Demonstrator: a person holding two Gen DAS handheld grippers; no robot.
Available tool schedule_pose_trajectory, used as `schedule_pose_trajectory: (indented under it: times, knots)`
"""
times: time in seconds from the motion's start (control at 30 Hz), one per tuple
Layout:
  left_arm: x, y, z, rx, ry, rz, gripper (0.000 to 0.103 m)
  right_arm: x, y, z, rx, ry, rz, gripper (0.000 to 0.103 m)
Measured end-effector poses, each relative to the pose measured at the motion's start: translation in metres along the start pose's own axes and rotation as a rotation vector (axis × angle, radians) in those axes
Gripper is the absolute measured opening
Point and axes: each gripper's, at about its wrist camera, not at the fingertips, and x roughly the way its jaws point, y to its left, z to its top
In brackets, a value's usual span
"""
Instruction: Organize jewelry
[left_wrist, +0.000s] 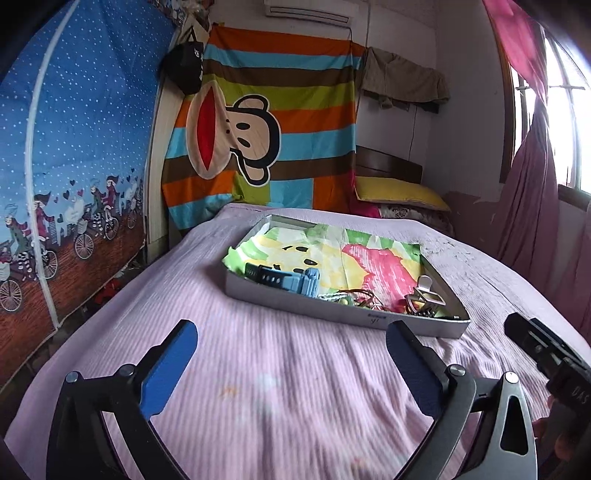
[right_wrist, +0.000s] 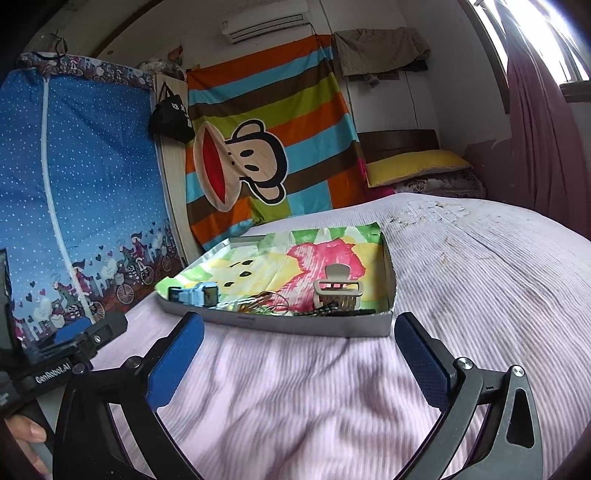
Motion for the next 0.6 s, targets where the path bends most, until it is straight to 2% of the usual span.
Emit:
schedule_pose_trajectory:
  times: [0.37,0.6]
  knots:
    - [-0.041,0.014,-0.02,0.024,-0.034,0.008,0.103,-0.05,0.012,-0.029,0.037,-0.042,-0.021,0.101]
    - [-0.059,0.024,-0.036,0.037,-0.052,0.033,0.103,-0.056,0.024,-0.048,0.009,-0.019,-0.024,0.101]
